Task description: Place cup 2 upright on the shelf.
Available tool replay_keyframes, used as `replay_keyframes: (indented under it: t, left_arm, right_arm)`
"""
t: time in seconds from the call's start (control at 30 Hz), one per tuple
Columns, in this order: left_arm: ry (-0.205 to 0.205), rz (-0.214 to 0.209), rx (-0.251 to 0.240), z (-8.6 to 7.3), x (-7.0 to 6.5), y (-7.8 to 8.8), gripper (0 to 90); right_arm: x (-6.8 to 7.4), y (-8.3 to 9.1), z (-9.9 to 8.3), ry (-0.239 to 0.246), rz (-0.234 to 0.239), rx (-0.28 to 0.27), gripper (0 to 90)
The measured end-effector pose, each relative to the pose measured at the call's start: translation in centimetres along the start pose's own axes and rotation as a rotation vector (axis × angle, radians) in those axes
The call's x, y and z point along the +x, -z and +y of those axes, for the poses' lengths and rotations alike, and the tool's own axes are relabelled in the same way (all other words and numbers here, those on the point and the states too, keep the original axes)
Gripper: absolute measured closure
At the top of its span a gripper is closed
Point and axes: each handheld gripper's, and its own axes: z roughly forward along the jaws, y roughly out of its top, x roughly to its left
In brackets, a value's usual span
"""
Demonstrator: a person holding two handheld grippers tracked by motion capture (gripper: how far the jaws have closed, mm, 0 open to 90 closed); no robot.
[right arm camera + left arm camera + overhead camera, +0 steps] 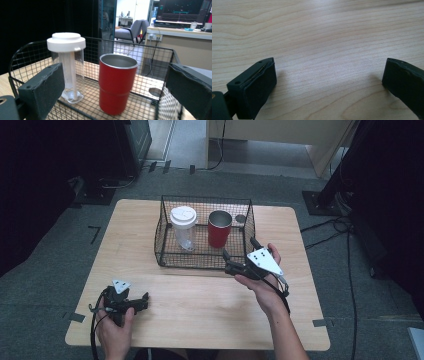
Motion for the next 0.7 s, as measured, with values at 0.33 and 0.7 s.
replay_keyframes:
  t: [0.33, 0.7]
  left_arm:
    - [-0.003, -0.002, 0.0, 0.0, 0.0, 0.0, 0.0]
    - [-0.004, -0.003, -0.001, 0.0, 0.0, 0.0, 0.0]
  right_arm:
    - [-1.9, 2.6, -2.1, -0.016, -0.049, 0.03, 2.2]
    - [-3.9, 4.9, -4.1, -0.029, -0.104, 0.062, 2.2]
